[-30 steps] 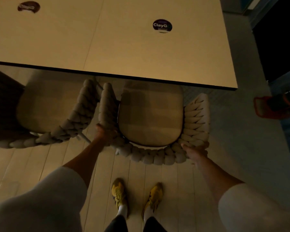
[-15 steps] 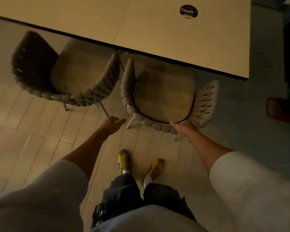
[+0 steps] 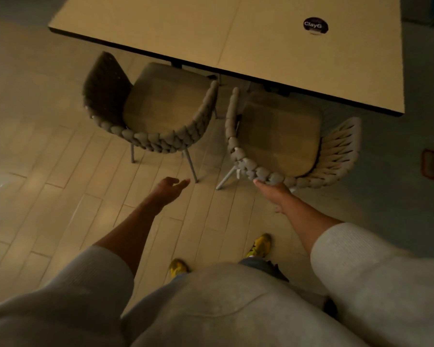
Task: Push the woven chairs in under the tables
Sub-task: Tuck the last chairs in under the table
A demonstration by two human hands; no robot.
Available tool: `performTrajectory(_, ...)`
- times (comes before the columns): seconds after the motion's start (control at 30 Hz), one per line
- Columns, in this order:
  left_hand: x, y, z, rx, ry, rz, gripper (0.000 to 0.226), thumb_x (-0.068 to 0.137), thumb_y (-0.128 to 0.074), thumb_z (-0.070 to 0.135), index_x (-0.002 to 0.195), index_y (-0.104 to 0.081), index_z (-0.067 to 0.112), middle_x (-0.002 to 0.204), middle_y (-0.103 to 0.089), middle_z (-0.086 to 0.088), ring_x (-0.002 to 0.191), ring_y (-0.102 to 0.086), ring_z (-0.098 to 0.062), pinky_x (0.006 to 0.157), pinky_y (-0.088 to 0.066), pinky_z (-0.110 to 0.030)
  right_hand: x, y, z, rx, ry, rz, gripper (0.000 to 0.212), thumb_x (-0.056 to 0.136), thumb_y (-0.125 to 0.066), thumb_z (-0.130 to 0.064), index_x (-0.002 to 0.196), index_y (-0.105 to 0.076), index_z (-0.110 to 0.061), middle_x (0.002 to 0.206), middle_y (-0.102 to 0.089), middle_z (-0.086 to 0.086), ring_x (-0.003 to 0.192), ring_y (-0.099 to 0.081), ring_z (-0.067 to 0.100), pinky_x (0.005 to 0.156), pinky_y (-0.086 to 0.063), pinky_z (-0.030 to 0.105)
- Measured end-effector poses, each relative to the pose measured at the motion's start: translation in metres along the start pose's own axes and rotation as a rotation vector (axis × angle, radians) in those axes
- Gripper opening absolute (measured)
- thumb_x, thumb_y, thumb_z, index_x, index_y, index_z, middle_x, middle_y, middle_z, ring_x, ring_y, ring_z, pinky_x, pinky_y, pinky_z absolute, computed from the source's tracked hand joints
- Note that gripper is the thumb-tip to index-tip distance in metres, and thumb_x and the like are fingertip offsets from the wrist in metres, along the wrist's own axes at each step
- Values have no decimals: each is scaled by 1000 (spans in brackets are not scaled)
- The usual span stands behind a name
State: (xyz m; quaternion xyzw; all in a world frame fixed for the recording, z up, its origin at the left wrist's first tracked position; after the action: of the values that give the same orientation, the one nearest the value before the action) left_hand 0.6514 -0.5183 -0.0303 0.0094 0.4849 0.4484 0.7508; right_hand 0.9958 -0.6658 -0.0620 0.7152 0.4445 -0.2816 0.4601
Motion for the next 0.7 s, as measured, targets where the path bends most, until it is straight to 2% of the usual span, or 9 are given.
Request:
performTrajectory(0.07, 1, 36, -14, 23, -24, 3, 80, 87, -62, 71, 141, -56, 13, 143, -56, -11, 133, -50, -31, 108, -41, -45, -15, -36, -14, 57, 2, 0, 102, 77, -72, -72, 158, -33, -22, 163, -35, 2, 143, -43, 34, 100, -48, 52)
performTrajectory(0.17, 8, 90, -38, 33, -58, 21, 87, 83, -60, 77, 137, -58, 8, 137, -60, -18, 127, -54, -37, 105, -44, -48, -34, -90, -40, 82, 17, -24, 104, 78, -71, -73, 160, -26, -28, 166, -28, 0, 146, -39, 34, 100, -46, 58)
performTrajectory(0.23, 13, 121, -45, 30, -79, 24, 98, 78, -60, 81, 132, -56, -1, 135, -59, -27, 124, -56, -44, 104, -46, -54, -36, -119, -54, 88, 28, -28, 107, 76, -71, -74, 161, -24, -28, 167, -27, 2, 146, -39, 37, 100, -47, 60)
performTrajectory(0.3, 20, 148, -47, 24, -104, 31, 102, 75, -59, 82, 133, -55, -2, 135, -60, -26, 125, -56, -42, 103, -46, -52, -40, -143, -68, 95, 20, -26, 111, 74, -70, -77, 161, -26, -25, 167, -28, 4, 144, -40, 39, 98, -49, 60)
performTrajectory(0.43, 36, 182, -30, 17, -159, 31, 89, 89, -61, 68, 153, -40, 10, 155, -45, -10, 139, -45, -30, 104, -40, -40, -42, -168, -98, 127, 14, 4, 107, 79, -70, -73, 160, -29, -17, 161, -37, 7, 139, -45, 36, 99, -52, 56)
performTrajectory(0.53, 52, 200, -9, 22, -244, 49, 78, 97, -60, 53, 157, -32, 11, 153, -41, 2, 136, -45, -22, 96, -37, -31, -33, -182, -122, 153, -4, 1, 109, 78, -70, -74, 161, -25, -19, 164, -33, 6, 141, -43, 35, 97, -51, 52)
performTrajectory(0.63, 76, 228, 4, 19, -269, 82, 80, 97, -62, 51, 159, -27, 14, 161, -35, -6, 146, -37, -26, 101, -35, -30, -16, -195, -156, 167, -33, 21, 105, 80, -69, -73, 159, -29, -16, 160, -38, 7, 139, -46, 34, 97, -53, 50)
performTrajectory(0.7, 95, 246, 4, 1, -239, 85, 81, 96, -63, 52, 158, -27, 14, 160, -37, -8, 144, -40, -28, 97, -36, -31, -6, -203, -176, 183, -55, 31, 105, 79, -70, -72, 158, -31, -16, 159, -40, 8, 137, -48, 35, 93, -56, 49)
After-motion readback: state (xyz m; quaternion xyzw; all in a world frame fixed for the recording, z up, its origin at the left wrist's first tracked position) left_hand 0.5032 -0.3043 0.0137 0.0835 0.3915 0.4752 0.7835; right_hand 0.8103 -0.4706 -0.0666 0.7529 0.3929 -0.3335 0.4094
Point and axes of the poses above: each hand's wrist, its own x-axis towards the middle knuckle, its own y-axis out of the back of the hand, z = x × y, the point moved 10 cm from there along x, towards the middle knuckle
